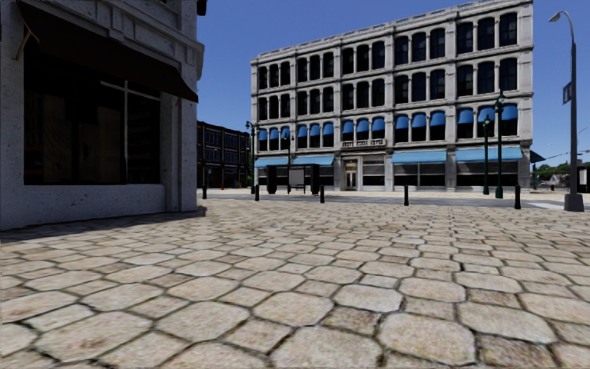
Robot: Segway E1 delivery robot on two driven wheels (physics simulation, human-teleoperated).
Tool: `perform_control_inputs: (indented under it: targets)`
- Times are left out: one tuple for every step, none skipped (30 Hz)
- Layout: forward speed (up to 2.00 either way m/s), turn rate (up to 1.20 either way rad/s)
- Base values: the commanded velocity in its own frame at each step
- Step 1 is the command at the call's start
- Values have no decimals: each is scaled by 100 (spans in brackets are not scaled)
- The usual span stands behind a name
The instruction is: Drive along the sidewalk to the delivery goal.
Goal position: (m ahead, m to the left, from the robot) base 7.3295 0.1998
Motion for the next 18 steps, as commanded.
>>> perform_control_inputs:
  targets:
    - [200, 0]
    - [200, 0]
    - [200, 0]
    - [200, 0]
    - [200, 0]
    - [200, 0]
    - [200, 0]
    - [200, 0]
    - [200, 0]
    - [200, 0]
    - [200, 0]
    - [200, 0]
    - [200, 0]
    - [200, 0]
    - [200, 0]
    - [200, 0]
    - [200, 0]
    - [200, 0]
